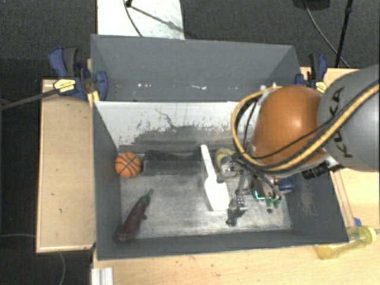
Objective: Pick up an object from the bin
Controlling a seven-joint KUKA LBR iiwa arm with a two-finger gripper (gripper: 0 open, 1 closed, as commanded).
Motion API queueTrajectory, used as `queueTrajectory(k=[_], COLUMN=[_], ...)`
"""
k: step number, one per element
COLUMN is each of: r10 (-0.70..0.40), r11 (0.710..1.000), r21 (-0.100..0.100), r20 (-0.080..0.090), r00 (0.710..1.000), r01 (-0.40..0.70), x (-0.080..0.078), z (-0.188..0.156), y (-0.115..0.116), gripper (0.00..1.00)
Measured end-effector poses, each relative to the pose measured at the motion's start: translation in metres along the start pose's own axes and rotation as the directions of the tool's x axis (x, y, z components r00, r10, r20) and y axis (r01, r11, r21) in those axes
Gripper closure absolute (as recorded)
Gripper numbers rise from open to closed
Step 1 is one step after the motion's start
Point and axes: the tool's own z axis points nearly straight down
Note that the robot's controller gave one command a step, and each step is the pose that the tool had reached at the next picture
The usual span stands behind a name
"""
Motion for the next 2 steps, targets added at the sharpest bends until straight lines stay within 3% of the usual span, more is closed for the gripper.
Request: queueTrajectory(k=[1, 2], r10=[0.002, -0.026], r11=[1.0, 1.0], r21=[-0.001, 0.0], r20=[0.008, 0.016], r00=[1.0, 1.0], r01=[-0.002, 0.026], x=[-0.002, -0.031], z=[-0.004, 0.044], y=[0.0, 0.014], gripper=[0.0, 0.0])
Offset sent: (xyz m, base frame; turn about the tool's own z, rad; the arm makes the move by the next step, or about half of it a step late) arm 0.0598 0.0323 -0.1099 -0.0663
